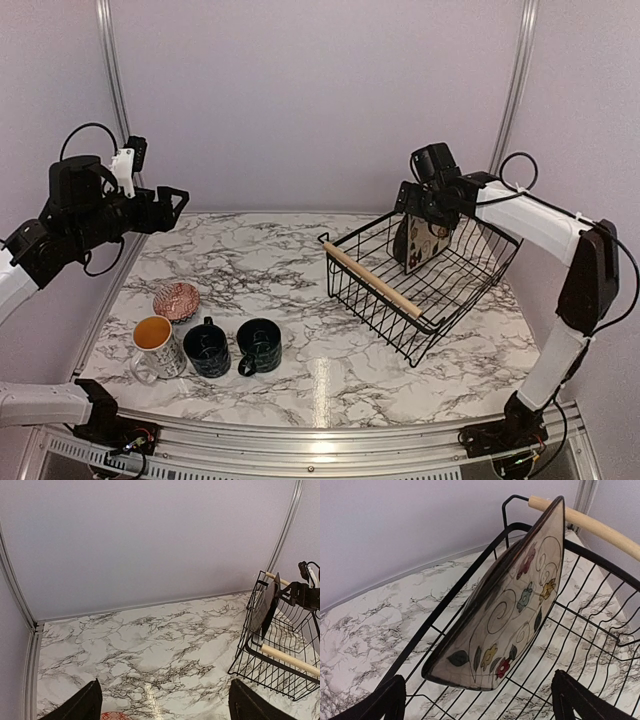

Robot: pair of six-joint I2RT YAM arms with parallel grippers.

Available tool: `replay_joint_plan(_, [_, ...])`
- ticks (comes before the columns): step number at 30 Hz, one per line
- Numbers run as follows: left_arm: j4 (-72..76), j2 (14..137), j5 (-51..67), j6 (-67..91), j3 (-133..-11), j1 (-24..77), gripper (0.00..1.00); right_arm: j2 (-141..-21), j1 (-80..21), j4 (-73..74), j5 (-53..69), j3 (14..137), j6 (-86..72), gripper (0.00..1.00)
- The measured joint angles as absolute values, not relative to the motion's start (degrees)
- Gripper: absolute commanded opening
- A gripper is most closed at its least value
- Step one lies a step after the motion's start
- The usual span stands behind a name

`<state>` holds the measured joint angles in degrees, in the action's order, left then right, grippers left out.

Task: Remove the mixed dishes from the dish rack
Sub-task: Grab the plate from the dish rack.

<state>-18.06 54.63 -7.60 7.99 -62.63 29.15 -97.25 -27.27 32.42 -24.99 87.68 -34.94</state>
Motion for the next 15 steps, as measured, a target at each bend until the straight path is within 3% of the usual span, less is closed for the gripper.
replay_joint_plan(5, [-17.2,54.0,-7.7,7.5,-62.5,29.1,0.9,-102.7,-29.1,34.7,-32.0,93.2,-36.1,0.86])
replay_joint_plan(9, [-17.0,54.0,-7.7,7.4,-62.5,29.1,0.9,-104.8,-29.9,35.6,-35.5,93.9,-36.6,0.68])
replay_joint_plan(15, [-17.0,54.2,-7.7,7.5,-62.5,29.1,0.9,-105.4,-30.2,36.0,-38.3,93.9,-38.9,0.63])
